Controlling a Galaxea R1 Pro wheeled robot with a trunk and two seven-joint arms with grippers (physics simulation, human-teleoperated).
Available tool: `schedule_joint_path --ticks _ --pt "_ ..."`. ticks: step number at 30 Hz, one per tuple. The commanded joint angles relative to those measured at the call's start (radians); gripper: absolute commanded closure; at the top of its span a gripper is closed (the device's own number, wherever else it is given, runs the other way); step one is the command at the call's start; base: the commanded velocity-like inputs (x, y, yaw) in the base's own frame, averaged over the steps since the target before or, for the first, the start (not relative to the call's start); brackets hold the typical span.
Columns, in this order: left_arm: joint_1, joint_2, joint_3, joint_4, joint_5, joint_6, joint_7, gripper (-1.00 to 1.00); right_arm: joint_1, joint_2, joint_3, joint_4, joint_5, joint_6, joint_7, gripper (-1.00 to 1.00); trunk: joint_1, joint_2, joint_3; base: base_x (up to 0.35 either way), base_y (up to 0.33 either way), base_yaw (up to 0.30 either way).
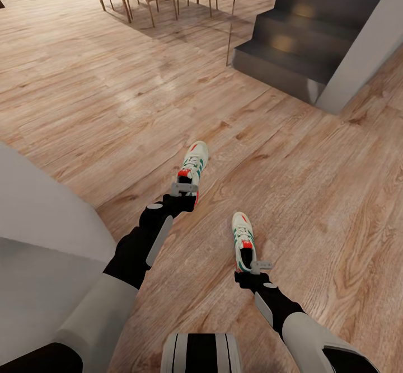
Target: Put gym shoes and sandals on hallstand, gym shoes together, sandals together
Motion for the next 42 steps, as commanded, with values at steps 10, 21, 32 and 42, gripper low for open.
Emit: schedule_joint_path --ticks 10,21,32,42 --pt "0.000 0.000 -0.002 -0.001 0.009 0.004 0.009 1.00 0.000 0.001 -0.008 0.000 0.010 0.000 -0.001 -1.00 0.000 0.000 -0.001 0.000 0.000 0.000" --pt "0.000 0.000 -0.003 -0.001 0.009 0.004 0.009 1.00 0.000 0.001 -0.008 0.000 0.009 0.000 -0.001 -1.00 0.000 0.000 -0.001 0.048 0.000 0.000" --pt "0.000 0.000 -0.003 -0.001 0.009 0.004 0.009 1.00 0.000 0.001 -0.009 0.000 0.004 0.000 -0.002 -1.00 0.000 0.000 -0.001 0.005 0.000 0.000" --pt "0.000 0.000 -0.003 -0.001 0.009 0.004 0.009 1.00 0.000 0.001 -0.009 -0.001 0.003 0.000 -0.002 -1.00 0.000 0.000 -0.001 0.040 0.000 0.000"
